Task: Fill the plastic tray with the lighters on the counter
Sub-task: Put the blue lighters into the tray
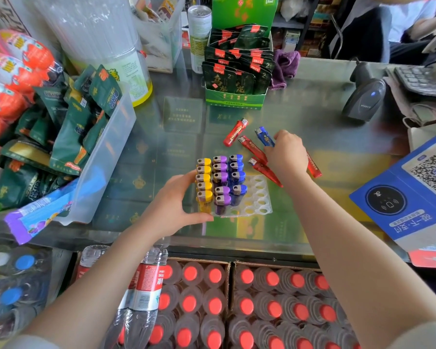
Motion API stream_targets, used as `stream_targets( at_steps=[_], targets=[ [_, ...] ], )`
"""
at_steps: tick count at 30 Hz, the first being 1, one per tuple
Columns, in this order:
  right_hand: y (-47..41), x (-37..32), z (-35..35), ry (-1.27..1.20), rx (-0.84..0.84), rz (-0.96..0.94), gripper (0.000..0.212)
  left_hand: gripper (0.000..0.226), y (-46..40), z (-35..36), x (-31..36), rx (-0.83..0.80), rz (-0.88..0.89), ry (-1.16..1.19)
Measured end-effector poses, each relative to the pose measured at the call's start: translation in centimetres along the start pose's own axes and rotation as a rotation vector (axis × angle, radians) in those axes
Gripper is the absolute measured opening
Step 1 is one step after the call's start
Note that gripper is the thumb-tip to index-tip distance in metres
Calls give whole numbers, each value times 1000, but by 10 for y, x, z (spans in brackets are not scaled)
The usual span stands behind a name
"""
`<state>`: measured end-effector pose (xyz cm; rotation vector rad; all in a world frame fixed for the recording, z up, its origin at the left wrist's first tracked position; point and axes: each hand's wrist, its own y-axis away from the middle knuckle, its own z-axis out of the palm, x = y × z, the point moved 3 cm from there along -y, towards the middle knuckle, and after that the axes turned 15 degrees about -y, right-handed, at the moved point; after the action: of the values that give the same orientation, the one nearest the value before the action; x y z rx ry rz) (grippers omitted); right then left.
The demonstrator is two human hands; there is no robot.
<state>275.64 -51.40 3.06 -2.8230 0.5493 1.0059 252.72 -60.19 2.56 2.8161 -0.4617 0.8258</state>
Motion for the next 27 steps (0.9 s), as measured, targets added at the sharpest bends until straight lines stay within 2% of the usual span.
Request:
stream_targets(
  at_steps=[2, 5, 9, 14, 18, 22, 27],
  targets=[
    [3, 1, -8, -99, 0, -24, 10, 72, 1, 0, 1, -6, 0, -5],
    [25, -2, -20, -300, 0, -164, 13, 70, 2, 1, 1, 0, 5, -12],
    [69, 1, -30, -587, -73, -153, 11, 65, 0, -1, 5, 13, 23, -8],
    [119, 4, -24, -537, -98, -222, 10, 72, 0, 2, 5, 40, 24, -21],
    [140, 7, -8, -484, -154, -209, 30, 81, 3, 4, 3, 2, 24, -42],
    [146, 0, 1, -442, -120, -229, 2, 84, 5, 5, 1, 8, 10, -40],
    [153, -11, 8, -361, -138, -278, 10, 85, 9, 5, 1, 39, 7, -25]
  ],
)
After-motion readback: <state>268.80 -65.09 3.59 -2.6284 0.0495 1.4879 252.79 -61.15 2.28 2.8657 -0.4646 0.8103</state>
